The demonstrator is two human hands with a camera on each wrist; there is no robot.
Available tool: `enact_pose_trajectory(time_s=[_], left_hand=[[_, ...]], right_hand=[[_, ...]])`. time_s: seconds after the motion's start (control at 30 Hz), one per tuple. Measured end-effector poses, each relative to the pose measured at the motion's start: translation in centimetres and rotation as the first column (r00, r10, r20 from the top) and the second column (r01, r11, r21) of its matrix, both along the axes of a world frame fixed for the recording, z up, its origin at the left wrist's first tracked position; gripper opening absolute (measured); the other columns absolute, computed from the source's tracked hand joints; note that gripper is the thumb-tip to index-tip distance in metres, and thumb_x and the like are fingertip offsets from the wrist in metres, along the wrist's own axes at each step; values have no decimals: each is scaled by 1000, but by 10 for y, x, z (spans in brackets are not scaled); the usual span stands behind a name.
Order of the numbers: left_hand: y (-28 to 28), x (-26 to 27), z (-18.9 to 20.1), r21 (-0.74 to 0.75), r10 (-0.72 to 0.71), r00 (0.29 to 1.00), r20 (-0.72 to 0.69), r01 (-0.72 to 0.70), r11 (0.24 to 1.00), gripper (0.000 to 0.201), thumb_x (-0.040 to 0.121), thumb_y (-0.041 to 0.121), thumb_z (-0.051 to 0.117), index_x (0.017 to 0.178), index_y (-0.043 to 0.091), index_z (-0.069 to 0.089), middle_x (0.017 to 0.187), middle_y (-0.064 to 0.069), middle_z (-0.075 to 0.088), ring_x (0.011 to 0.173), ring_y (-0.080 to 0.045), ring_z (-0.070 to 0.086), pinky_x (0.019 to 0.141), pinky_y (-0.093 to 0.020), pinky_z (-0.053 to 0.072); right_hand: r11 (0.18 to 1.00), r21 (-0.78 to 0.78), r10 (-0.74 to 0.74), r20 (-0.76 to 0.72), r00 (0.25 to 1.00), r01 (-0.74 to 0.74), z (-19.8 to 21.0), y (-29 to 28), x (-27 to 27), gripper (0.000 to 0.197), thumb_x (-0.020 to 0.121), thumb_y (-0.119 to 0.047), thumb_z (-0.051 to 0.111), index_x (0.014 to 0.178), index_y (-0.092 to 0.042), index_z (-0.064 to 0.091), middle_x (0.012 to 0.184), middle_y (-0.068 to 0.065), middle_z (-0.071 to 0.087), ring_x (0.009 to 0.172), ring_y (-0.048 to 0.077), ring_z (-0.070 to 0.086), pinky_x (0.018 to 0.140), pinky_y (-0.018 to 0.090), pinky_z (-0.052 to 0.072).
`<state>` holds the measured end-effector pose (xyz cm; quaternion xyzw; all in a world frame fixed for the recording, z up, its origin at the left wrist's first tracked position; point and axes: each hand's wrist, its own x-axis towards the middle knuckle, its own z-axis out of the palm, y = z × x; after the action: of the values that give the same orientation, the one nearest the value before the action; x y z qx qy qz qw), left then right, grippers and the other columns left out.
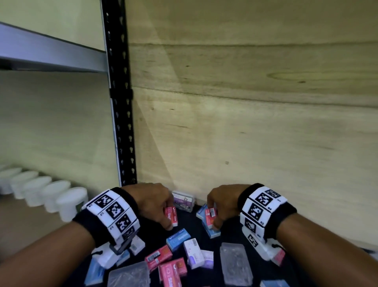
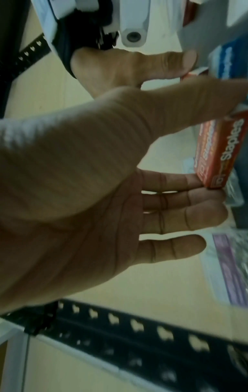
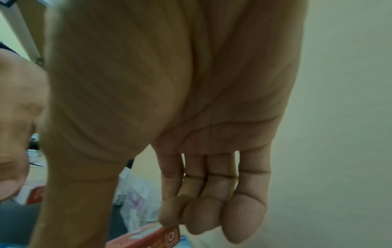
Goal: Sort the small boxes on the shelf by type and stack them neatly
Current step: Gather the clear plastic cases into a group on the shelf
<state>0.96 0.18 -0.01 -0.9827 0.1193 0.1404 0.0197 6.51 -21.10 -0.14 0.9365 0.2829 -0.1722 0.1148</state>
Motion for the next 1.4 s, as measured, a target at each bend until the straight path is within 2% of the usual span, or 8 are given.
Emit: enact_pose_trajectory(time_s=[0.07,0.27,0.47,0.7,0.87,1.03,1.23,1.4], left_hand=[[-20,3,3,-10,-47,999,14,47,999,55,65,65,74,107,30,65,104,10,66,92,-14,62,84,-32,53],[-81,16,1,-38,-185,983,19,185,982,58,69,64,73,114,29,62,105,7,66,91,-16,61,80,-30,51],[-134,32,-5,8,-241,970,-37,241,970,54,73,60,72,114,27,65,105,5,68,93,-19,63,85,-36,53],[-168,47,-20,60,-258,962,-85,263,963,52,73,59,72,112,25,68,105,4,70,92,-19,65,81,-34,53],[-173,52,-24,46,-238,964,-115,245,969,50,74,54,75,114,25,67,105,4,70,92,-18,65,84,-34,54],[-166,49,-20,20,-237,964,-123,241,970,50,71,55,78,111,28,67,102,7,70,91,-16,65,85,-38,55],[-143,33,-7,14,-179,976,-120,182,983,62,79,61,69,126,23,57,117,5,62,102,-17,59,89,-34,50],[-136,9,-5,-48,-160,970,-184,154,987,58,77,66,67,121,27,60,107,9,68,98,-11,62,94,-35,50]], right_hand=[[999,-4,-32,-7,999,32,4,-18,1,66,70,-49,82,119,-7,66,114,13,70,106,32,66,89,42,54],[989,18,-145,-12,989,145,5,-78,2,50,66,-56,80,101,-22,75,100,0,74,95,23,69,87,39,56],[972,41,-229,-3,973,229,-7,-122,-1,57,69,-60,76,107,-17,70,102,2,72,93,23,68,84,39,55],[965,59,-253,-48,966,256,-25,-143,-1,60,74,-59,74,115,-16,67,106,2,71,95,24,66,87,41,54],[966,87,-240,-53,969,244,-27,-142,2,63,73,-64,72,113,-17,67,104,2,71,94,23,66,87,41,54],[978,37,-204,-32,978,205,-27,-136,0,61,76,-60,73,116,-15,64,106,3,70,94,23,66,86,40,54],[983,-37,-180,-9,984,179,-27,-130,-3,61,78,-60,72,115,-13,63,106,4,70,94,23,66,87,40,55],[978,-12,-210,18,978,210,-17,-135,-8,65,82,-63,64,124,-14,61,116,5,67,103,25,65,90,40,53]])
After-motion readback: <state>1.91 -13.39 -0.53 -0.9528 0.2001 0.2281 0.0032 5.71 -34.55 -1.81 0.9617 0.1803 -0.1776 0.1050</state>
